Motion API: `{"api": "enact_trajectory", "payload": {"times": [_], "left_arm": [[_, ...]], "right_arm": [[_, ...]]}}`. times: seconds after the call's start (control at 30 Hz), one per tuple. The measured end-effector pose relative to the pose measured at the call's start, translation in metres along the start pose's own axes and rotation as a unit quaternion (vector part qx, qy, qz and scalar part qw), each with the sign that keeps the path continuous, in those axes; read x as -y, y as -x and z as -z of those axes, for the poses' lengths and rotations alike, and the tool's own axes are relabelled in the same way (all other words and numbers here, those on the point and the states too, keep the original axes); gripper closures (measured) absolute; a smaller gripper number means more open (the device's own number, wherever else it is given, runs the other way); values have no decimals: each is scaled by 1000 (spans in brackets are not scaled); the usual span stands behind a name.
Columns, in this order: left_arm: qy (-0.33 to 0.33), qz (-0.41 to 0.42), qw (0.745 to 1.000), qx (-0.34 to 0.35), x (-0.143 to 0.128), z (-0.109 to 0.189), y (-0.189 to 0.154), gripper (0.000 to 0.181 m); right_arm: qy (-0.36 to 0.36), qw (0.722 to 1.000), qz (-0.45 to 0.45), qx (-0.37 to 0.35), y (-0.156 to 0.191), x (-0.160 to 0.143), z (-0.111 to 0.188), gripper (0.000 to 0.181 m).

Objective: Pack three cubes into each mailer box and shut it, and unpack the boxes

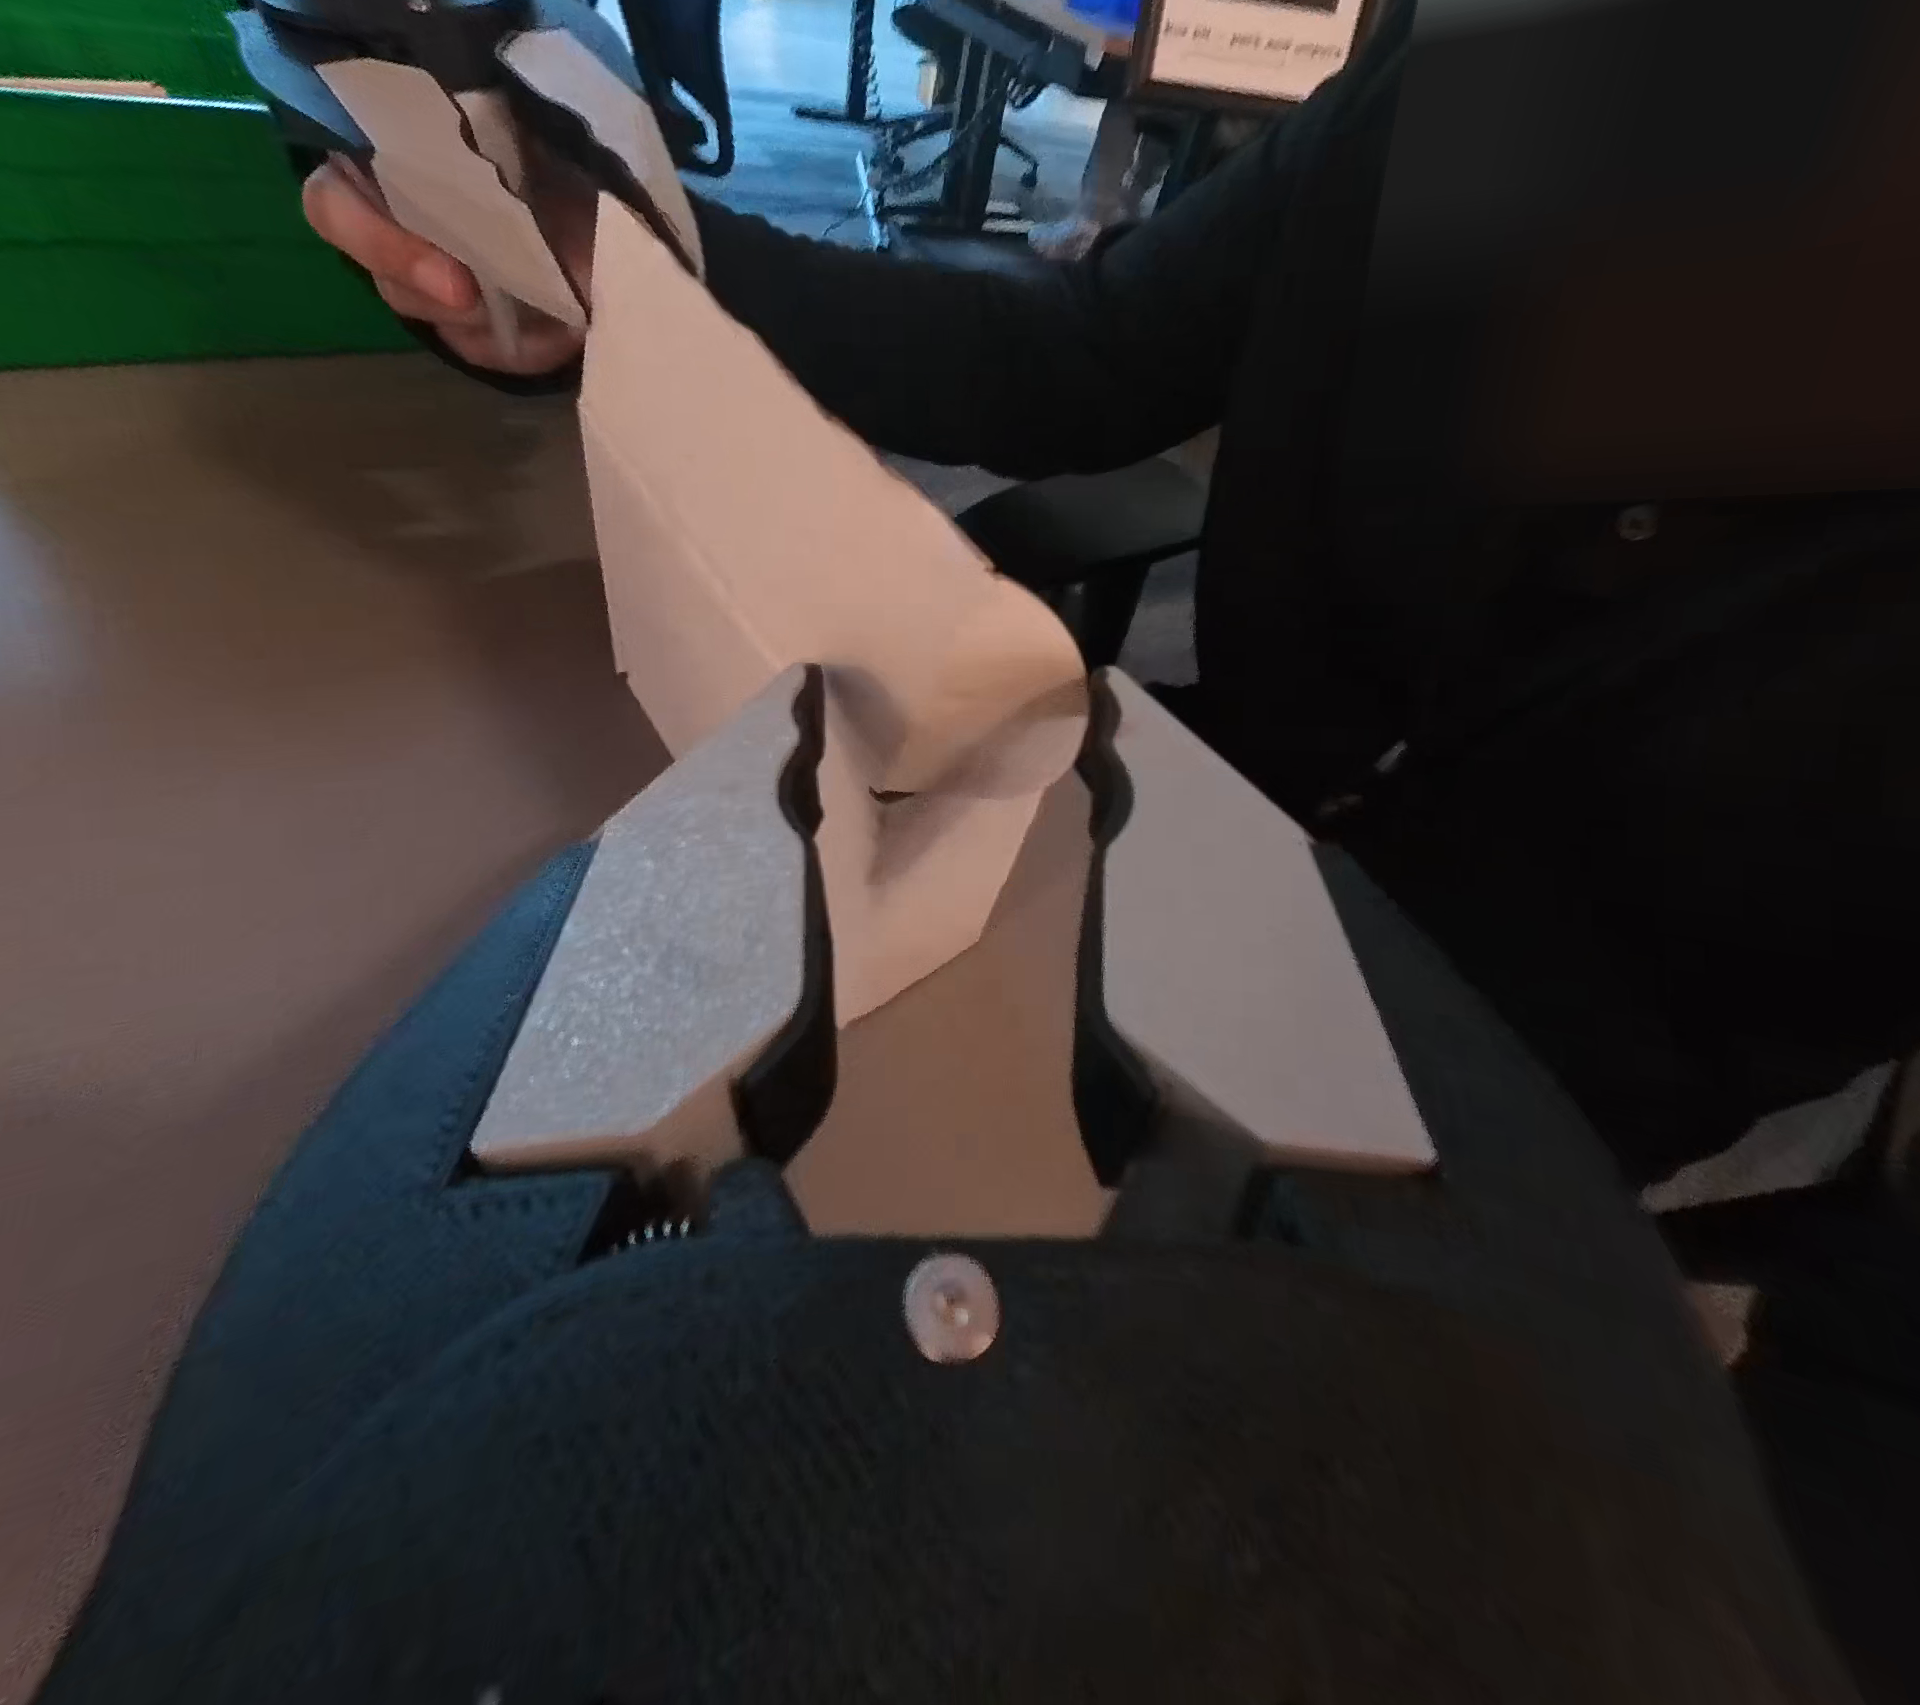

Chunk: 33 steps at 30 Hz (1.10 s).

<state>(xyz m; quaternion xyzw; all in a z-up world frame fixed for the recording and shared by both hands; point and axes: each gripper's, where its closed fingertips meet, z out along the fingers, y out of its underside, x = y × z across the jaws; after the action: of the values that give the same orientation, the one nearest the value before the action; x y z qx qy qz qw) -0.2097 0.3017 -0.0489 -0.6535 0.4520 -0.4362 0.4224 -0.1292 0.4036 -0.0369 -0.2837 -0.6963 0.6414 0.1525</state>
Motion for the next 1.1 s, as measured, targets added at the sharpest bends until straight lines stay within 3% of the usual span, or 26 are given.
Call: {"api": "enact_trajectory", "payload": {"times": [0.2,0.43,0.8,1.1], "left_arm": [[-15,18,1000,-2,1,-2,7,132],[-55,51,993,87,15,9,40,147],[-52,39,996,53,9,10,30,139],[-28,1,998,48,4,6,20,137]], "right_arm": [[2,1000,3,-6,0,0,-4,154],[-6,997,1,-71,-19,8,-7,155],[-8,994,19,-108,-30,10,-9,156],[-4,995,68,-70,-10,8,-8,155]]}}
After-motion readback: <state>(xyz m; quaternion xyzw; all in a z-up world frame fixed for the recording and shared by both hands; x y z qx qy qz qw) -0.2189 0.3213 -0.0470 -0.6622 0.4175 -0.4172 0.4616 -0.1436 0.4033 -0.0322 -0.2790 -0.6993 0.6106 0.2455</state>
